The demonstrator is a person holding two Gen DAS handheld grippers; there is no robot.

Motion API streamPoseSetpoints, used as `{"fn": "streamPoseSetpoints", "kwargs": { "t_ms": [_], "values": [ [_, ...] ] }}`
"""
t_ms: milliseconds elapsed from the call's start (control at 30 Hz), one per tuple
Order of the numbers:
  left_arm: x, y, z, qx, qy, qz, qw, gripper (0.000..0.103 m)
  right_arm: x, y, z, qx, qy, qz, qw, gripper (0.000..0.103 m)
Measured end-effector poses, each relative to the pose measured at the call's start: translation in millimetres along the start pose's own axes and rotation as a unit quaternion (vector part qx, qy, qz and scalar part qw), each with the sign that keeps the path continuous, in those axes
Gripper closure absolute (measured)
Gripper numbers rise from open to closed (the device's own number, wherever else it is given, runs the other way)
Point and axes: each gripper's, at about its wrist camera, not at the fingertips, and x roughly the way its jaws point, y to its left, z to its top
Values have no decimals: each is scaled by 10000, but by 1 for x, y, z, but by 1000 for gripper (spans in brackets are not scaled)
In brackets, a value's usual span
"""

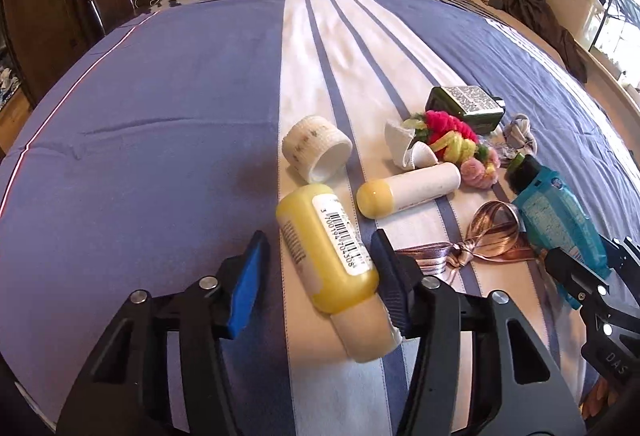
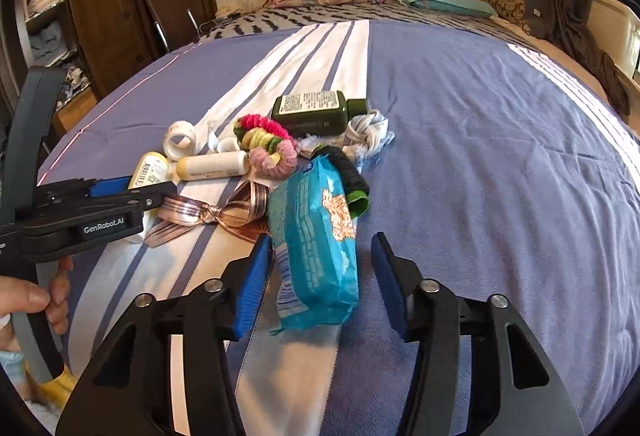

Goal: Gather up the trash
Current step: 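Grasp the yellow bottle with the left gripper while the right grasps the blue wipe packet, then lower both grippers holding bottle and packet down to the floor bin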

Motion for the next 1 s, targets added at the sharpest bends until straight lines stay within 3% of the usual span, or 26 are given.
{"fn": "streamPoseSetpoints", "kwargs": {
  "t_ms": [67,167,567,1000],
  "values": [
    [1,-1,0,36,-16,-42,10000,60,1,1,0,-26,-11,38,10000,72],
    [-2,2,-2,54,-20,-79,10000,67,-1,2,0,-31,-38,81,10000,79],
    [-37,9,-38,160,-67,-133,9998,70,-35,21,-13,-224,-156,219,9994,82],
    [-129,-22,-114,436,-519,-466,9966,71,-90,35,-64,-316,-237,167,9991,86]
  ]
}}
